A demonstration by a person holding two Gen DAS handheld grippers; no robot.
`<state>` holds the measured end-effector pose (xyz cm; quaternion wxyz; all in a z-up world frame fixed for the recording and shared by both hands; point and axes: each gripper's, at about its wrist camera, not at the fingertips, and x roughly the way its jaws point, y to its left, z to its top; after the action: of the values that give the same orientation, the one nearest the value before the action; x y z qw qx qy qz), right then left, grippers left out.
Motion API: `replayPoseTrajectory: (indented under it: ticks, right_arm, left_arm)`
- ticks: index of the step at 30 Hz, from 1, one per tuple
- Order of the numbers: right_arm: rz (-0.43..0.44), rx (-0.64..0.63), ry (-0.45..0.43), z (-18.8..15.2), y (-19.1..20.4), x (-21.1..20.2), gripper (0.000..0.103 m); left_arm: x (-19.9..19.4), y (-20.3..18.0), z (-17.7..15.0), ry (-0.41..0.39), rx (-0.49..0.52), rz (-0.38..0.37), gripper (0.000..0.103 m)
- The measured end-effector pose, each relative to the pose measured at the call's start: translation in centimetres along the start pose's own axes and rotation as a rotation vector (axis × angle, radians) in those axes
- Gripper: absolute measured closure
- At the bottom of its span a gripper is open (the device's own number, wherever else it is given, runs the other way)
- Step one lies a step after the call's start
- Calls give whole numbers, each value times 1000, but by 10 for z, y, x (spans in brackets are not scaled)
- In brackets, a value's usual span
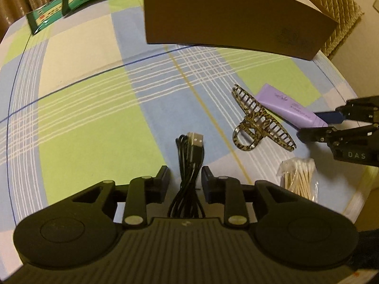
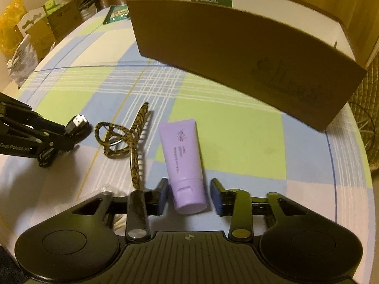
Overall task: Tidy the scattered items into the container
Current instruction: 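Carry USB cable with left gripper while right carries purple tube over box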
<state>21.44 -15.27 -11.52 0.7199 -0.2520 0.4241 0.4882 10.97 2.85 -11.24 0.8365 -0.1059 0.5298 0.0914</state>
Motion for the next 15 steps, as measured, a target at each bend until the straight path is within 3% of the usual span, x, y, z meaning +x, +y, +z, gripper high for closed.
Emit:
replayPoseTrajectory:
  ticks: [1,7,8,9,10,15]
  right_arm:
    - [-6,-2,-4,0,0,1,51]
    - [-4,-14,-29,7,1,11,52]
    - [-9,-35,-30,7,3,13,54]
    - [-14,-64,-33,7,7,13,69]
    - [0,-79,-32,8,10,13,73]
    - [0,-53,-17,6,11,12,74]
  left_arm:
    - [1,-2,1,-1,11,4,79]
    - [6,-12,2,-12,59,31,84]
    - [6,-14,2,-16,60,37,86]
    - [6,-14,1,-17,55,39,86]
    - [6,-14,1,-18,45,41,86]
    - [3,-13,2,-18,22,49,87]
